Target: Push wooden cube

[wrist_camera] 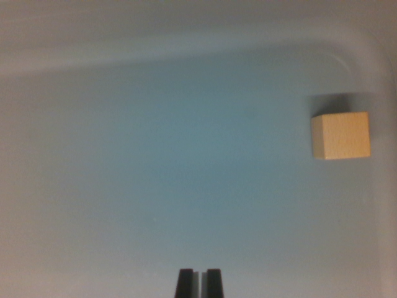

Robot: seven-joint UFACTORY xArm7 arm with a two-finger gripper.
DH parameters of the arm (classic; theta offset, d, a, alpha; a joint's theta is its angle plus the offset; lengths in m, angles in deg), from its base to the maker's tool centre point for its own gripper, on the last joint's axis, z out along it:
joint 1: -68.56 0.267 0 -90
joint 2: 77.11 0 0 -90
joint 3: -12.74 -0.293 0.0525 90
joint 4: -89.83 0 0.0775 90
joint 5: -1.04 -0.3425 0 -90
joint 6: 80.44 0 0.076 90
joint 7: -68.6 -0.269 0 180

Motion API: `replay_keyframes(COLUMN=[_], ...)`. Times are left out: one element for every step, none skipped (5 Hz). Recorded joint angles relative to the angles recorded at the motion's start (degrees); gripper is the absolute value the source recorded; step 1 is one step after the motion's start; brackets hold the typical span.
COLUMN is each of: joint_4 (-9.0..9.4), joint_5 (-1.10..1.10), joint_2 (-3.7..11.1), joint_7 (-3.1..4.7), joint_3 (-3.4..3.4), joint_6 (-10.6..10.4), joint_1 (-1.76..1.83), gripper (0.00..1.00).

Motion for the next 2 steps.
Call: replay_keyframes(joint_4=[1.2,1.2], joint_5=[-0.22,-0.22], joint_2=[1.51,1.51], joint_7=[1.48,1.48], joint_3=[0.45,0.45], joint_6=[-2.47,-2.47], joint_1=[-0.64,-0.64], gripper=[0.0,0.0])
